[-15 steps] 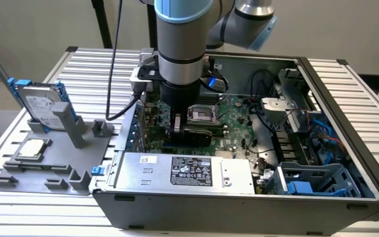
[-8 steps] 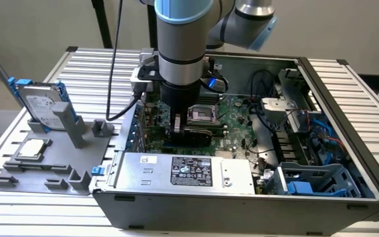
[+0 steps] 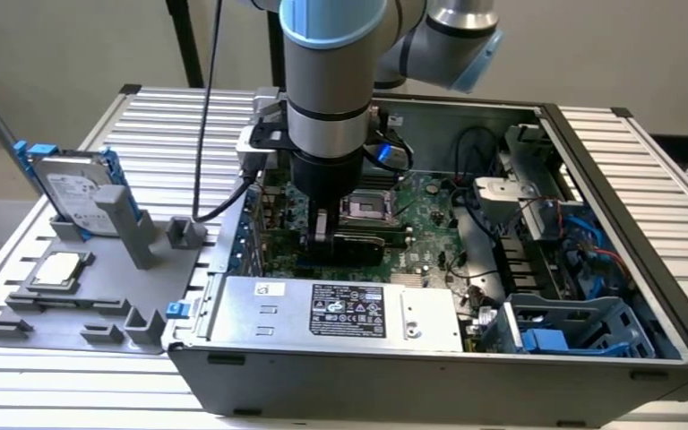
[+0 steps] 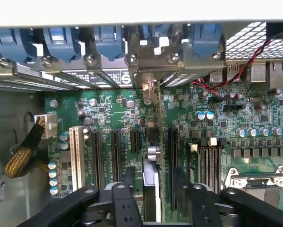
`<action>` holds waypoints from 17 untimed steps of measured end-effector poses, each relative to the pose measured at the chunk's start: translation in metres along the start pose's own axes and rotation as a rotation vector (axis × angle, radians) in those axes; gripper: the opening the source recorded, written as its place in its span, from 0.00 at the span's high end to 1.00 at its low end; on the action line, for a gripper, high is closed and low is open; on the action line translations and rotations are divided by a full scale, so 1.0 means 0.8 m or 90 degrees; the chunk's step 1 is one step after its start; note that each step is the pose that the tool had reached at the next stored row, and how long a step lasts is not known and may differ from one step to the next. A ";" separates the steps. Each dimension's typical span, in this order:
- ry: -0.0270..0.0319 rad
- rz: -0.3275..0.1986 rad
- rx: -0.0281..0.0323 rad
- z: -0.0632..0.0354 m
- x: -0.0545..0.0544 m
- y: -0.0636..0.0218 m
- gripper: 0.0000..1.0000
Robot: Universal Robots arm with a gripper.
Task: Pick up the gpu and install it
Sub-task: 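Insert the gpu into the slot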
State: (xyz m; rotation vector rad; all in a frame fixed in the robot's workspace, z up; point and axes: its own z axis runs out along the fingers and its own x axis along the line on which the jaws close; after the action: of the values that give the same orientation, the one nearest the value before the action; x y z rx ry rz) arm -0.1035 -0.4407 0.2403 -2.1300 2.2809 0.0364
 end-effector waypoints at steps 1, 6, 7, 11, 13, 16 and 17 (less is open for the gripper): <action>0.0000 0.000 0.0000 0.000 0.000 0.000 0.47; 0.0000 0.000 0.0000 0.000 0.000 0.000 0.40; -0.0001 0.000 0.0000 0.000 0.000 0.000 0.40; 0.0000 0.000 0.0000 0.000 0.000 0.000 0.40; 0.0000 0.000 -0.0001 0.000 0.000 0.000 0.40; 0.0000 0.000 0.0000 0.000 0.000 0.000 0.40; 0.0000 0.000 0.0000 0.000 0.000 0.000 0.40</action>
State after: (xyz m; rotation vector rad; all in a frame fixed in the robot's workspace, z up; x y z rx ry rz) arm -0.1035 -0.4407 0.2403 -2.1301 2.2808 0.0364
